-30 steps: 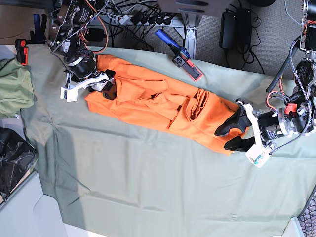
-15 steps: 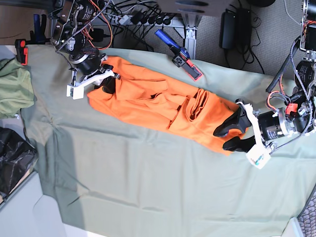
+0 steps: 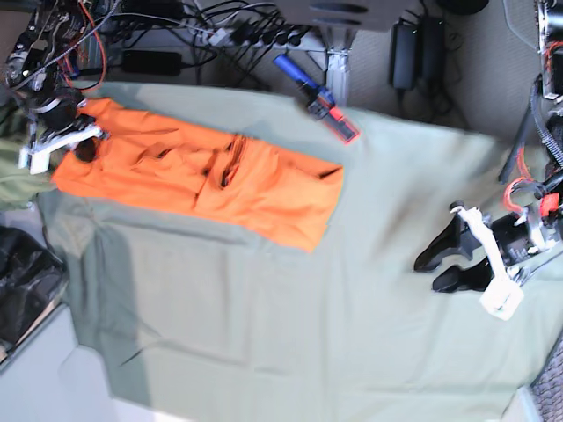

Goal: Fold the T-shirt properly

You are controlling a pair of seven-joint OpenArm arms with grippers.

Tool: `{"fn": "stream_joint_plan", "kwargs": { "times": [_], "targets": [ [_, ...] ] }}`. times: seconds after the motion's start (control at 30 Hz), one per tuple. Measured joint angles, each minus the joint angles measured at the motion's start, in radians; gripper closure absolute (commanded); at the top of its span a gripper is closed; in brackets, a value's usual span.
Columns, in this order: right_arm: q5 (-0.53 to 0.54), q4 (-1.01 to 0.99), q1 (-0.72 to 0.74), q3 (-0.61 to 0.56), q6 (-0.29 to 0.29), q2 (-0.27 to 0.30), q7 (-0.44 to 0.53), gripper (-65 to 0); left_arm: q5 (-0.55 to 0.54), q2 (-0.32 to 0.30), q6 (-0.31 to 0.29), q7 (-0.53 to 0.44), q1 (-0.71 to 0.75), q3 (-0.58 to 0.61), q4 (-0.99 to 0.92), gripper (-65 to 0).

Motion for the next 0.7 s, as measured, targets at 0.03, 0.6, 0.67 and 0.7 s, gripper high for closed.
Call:
{"fn": "stream_joint_plan", "kwargs": {
  "times": [0.03,0.6,0.67,0.7],
  "targets": [
    [0.009,0.011,0.0,0.005,0.0,0.002,-0.01,0.0,0.0,0.0,0.0,0.0,0.003,0.0,0.0,-35.4],
    [-0.11,0.379,0.011,-0.394,0.006,-0.335,0.045,0.0,0.001,0.003,0.0,0.0,0.027,0.002,0.0,-35.4],
    [-0.153,0.379,0.021,-0.442,0.005,-0.368,0.057,0.0,0.0,0.002,0.0,0.0,0.029,0.002,0.0,-35.4],
    [-0.174,0.379,0.026,-0.46,0.005,-0.382,0.062,0.0,-0.001,0.003,0.0,0.0,0.029,0.002,0.0,-35.4]
  ]
}}
